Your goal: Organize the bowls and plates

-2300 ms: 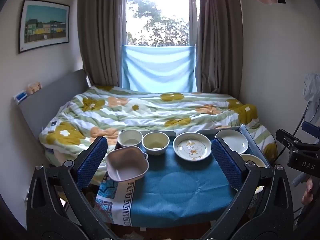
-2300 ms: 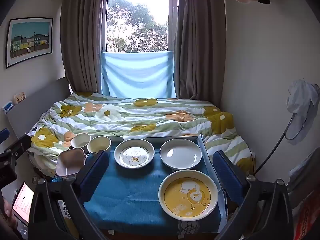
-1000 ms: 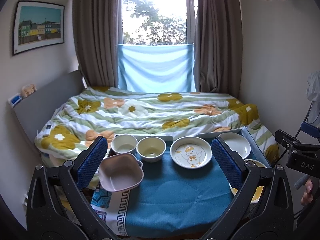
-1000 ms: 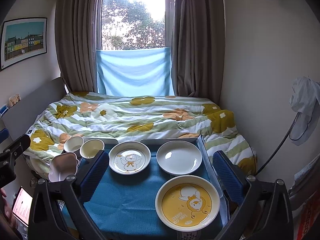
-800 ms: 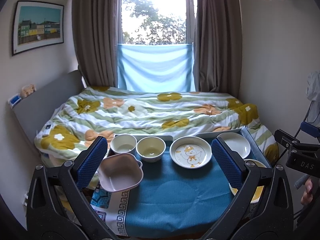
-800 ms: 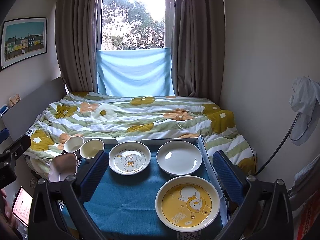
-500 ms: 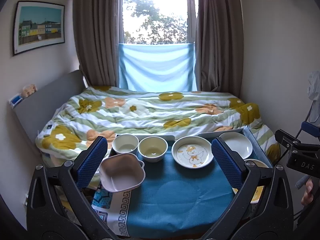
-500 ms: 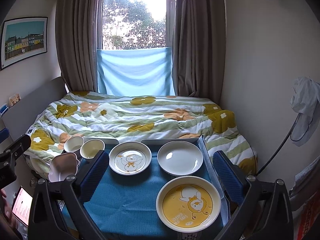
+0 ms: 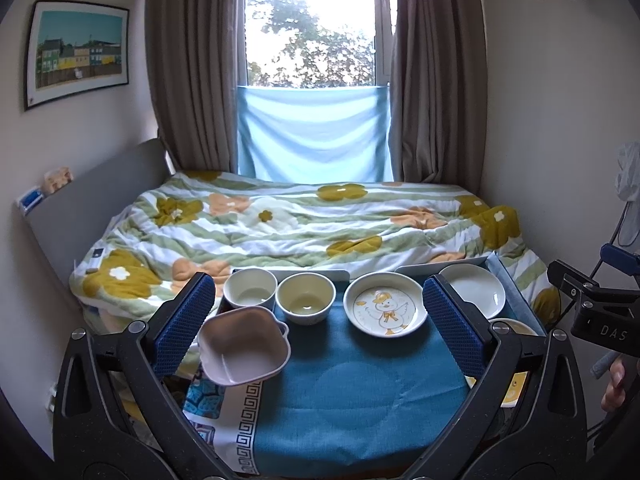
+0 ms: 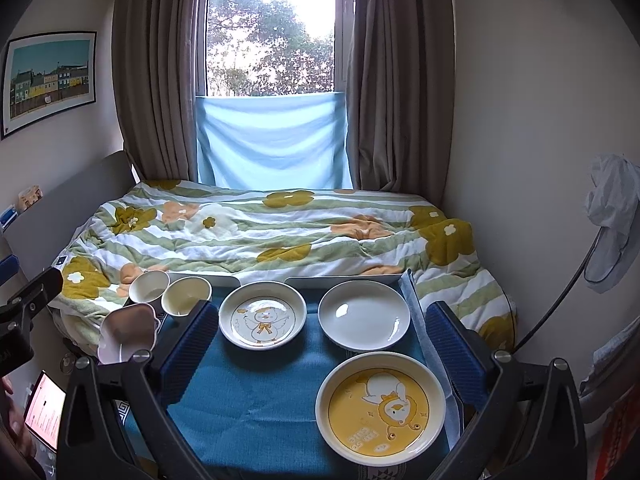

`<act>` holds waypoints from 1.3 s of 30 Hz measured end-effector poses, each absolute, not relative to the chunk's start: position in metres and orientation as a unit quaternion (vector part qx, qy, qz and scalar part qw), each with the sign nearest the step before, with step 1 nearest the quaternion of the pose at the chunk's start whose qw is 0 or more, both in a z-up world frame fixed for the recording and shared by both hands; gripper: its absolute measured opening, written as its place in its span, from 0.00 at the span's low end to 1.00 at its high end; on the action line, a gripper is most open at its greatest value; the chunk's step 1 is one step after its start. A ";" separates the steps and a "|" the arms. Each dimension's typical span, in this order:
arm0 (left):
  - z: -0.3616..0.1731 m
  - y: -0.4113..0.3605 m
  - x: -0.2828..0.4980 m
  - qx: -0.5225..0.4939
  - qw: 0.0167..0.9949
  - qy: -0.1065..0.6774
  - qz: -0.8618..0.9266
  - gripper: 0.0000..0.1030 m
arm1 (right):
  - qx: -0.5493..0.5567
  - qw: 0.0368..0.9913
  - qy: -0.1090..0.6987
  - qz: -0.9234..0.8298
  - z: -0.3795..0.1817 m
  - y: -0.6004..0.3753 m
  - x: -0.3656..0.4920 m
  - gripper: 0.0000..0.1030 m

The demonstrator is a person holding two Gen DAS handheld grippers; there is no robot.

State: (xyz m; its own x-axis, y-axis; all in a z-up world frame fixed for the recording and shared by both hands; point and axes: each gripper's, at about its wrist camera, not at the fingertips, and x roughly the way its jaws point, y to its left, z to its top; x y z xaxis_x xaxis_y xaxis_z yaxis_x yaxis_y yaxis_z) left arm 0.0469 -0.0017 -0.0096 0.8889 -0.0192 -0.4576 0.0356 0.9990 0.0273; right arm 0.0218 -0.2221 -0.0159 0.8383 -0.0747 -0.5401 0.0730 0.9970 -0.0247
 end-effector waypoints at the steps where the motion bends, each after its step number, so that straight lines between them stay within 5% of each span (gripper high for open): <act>1: -0.010 -0.001 0.047 0.017 0.972 0.235 -0.014 1.00 | -0.001 0.959 0.282 -0.039 -0.015 -0.222 0.022 1.00; 27: -0.006 -0.007 0.045 0.022 0.974 0.223 -0.016 1.00 | 0.013 0.957 0.289 -0.037 -0.021 -0.224 0.026 1.00; 39: -0.093 -0.051 0.088 0.063 0.923 0.358 -0.130 1.00 | 0.102 0.913 0.384 -0.088 -0.117 -0.280 -0.004 1.00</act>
State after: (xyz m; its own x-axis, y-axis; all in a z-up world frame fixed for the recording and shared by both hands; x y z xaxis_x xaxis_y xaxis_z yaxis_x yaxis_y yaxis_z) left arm 0.0882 -0.0507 -0.0931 0.7103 -0.1942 -0.6766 0.2850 0.9582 0.0241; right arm -0.0035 -0.2800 -0.1169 0.6896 -0.0831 -0.7194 0.2401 0.9635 0.1188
